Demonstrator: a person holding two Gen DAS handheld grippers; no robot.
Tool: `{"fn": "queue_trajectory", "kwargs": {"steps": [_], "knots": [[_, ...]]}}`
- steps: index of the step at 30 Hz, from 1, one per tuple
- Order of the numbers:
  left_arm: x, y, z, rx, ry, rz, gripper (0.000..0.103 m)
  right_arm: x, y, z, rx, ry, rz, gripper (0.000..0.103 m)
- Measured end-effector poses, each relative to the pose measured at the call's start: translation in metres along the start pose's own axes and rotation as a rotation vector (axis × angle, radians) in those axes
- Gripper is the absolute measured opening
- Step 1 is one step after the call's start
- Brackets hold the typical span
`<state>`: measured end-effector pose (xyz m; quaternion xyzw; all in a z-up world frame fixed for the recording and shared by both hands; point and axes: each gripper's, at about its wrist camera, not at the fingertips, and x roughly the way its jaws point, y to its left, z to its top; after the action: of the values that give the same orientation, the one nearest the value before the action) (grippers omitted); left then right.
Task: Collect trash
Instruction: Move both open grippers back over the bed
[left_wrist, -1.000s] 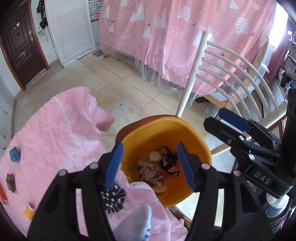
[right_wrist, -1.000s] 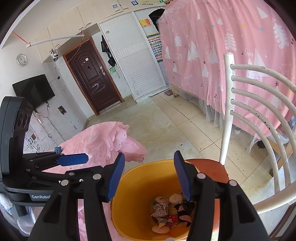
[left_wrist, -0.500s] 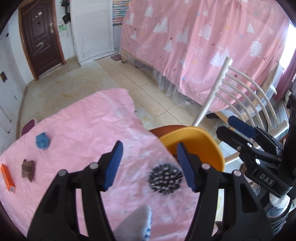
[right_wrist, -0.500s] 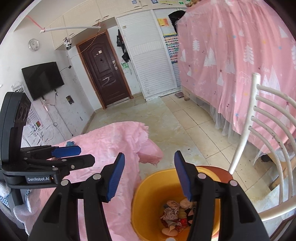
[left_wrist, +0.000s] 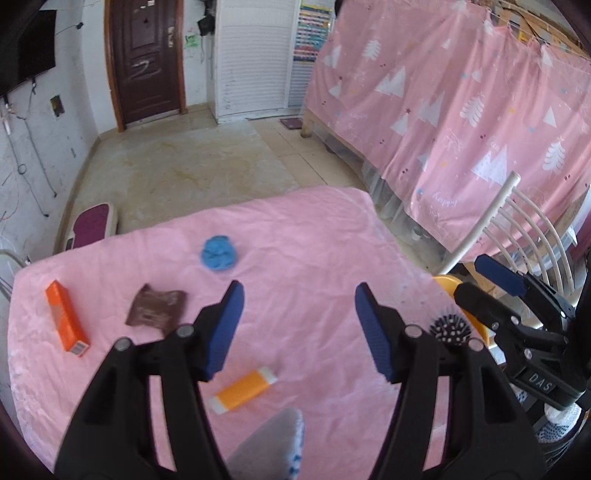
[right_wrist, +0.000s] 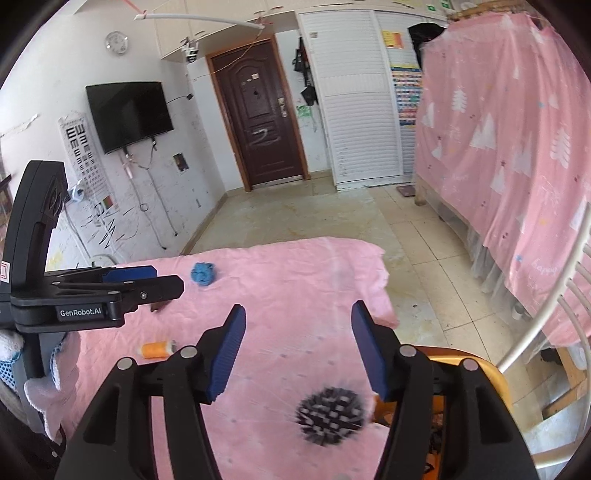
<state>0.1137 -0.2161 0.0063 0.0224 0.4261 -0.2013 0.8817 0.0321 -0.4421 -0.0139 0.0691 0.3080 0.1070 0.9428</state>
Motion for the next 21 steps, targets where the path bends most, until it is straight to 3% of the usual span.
{"fn": "queue_trajectory", "kwargs": {"steps": [7, 21], "knots": [[-0.008, 0.043, -0.003, -0.049, -0.014, 0.048, 0.06, 0.026, 0.046, 0.007, -0.071, 0.037, 0.044, 0.053], [-0.004, 0.146, -0.02, -0.212, 0.049, 0.265, 0.065, 0.082, 0.124, -0.012, -0.178, 0.171, 0.14, 0.062]]}}
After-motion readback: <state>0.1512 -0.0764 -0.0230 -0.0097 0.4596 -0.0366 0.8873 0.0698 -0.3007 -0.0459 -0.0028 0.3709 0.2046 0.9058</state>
